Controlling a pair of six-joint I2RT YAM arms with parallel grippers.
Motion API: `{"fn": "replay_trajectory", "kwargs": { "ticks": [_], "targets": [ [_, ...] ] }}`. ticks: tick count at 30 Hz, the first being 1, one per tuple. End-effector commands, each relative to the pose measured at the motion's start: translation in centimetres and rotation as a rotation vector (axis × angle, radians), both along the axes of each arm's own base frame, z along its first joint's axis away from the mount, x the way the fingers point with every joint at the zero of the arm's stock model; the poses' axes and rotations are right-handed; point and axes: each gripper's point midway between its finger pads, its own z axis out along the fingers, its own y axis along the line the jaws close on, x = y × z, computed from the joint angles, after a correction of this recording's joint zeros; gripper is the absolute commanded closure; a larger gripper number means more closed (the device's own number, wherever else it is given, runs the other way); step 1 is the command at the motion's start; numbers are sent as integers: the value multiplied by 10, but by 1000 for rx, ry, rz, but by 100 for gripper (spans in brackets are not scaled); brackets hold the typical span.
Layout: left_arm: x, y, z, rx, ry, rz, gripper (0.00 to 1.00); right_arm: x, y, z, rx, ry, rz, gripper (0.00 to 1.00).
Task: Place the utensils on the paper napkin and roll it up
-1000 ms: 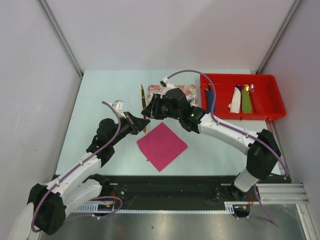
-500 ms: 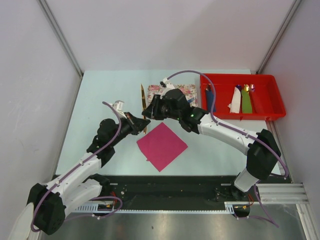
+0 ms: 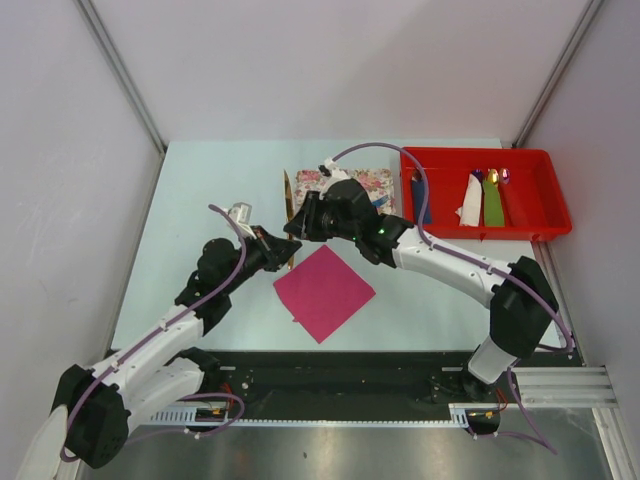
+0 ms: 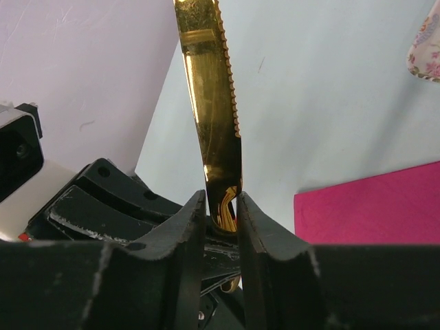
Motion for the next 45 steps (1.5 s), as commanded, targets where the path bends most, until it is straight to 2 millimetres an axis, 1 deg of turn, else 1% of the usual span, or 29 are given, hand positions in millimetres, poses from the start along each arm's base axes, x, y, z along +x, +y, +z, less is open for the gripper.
{"fn": "replay_trajectory", "kwargs": {
  "ticks": [1, 2, 3, 5, 7, 8, 10, 11, 12, 13, 14, 16, 17, 19, 20, 22, 24, 25, 26, 28, 30, 33, 35, 37, 38, 40, 41, 44, 45],
  "targets": [
    [1, -7, 31, -33, -89, -24, 100, 1, 9, 10, 38, -12, 2, 72],
    [1, -7, 31, -34, -91, -24, 100, 0, 9, 9, 37, -11, 4, 74],
    [1, -8, 31, -36, -89, -25, 99, 1, 9, 9, 38, -10, 0, 81],
    [1, -7, 31, -34, -88, -24, 100, 2, 8, 10, 37, -14, -4, 88],
    [1, -7, 30, -30, -88, -21, 100, 2, 8, 10, 38, -13, -6, 100],
    [1, -6, 30, -30, -88, -20, 99, 3, 7, 9, 35, -14, -11, 100],
    [1, -5, 31, -28, -88, -15, 74, 5, 3, 8, 28, -13, -26, 100],
    [2, -3, 29, -11, -82, -4, 49, 7, 1, 6, 20, -13, -35, 100],
    [2, 0, 28, 5, -83, 5, 36, 9, -3, 4, 11, -10, -47, 100],
    [3, 4, 35, 12, -100, 22, 16, 11, -7, 1, -1, -13, -59, 100],
    [3, 10, 28, 49, -80, 38, 1, 12, -13, -10, -37, -22, -57, 100],
    [5, 25, 28, 80, -46, 72, 0, 15, -24, -22, -85, -48, -66, 100],
    [6, 30, 28, 101, -41, 79, 0, 14, -33, -39, -135, -40, -62, 100],
    [12, 52, 29, 180, -21, 132, 0, 13, -39, -58, -174, -13, -64, 100],
    [13, 59, 31, 215, -32, 142, 0, 12, -49, -73, -215, 14, -95, 100],
    [18, 79, 33, 301, -64, 175, 0, 12, -56, -86, -245, 36, -121, 100],
    [19, 93, 40, 315, -98, 199, 0, 3, -58, -100, -298, 51, -112, 100],
    [18, 98, 36, 328, -99, 202, 0, 2, -61, -106, -324, 54, -124, 100],
    [17, 100, 36, 333, -101, 206, 0, -2, -65, -119, -371, 87, -125, 100],
    [16, 106, 27, 359, -71, 223, 0, -11, -75, -147, -452, 192, -146, 100],
    [15, 106, 23, 344, -64, 232, 0, -12, -74, -149, -443, 208, -146, 100],
    [14, 104, 15, 322, -40, 233, 0, -6, -67, -139, -431, 184, -144, 100],
    [14, 104, 9, 317, -24, 234, 0, 1, -67, -144, -446, 198, -153, 100],
    [16, 103, 9, 313, -27, 231, 0, 14, -64, -140, -450, 211, -155, 100],
    [17, 102, 11, 308, -31, 231, 0, 15, -61, -154, -478, 229, -142, 100],
    [20, 99, 12, 304, -23, 222, 0, 22, -55, -145, -475, 201, -141, 100],
    [22, 97, 19, 305, -40, 210, 0, 21, -53, -140, -474, 180, -138, 100],
    [27, 97, 20, 327, -55, 199, 0, 10, -58, -148, -483, 214, -161, 100],
    [28, 97, 20, 330, -58, 202, 0, 9, -60, -146, -473, 216, -177, 100]
  ]
}}
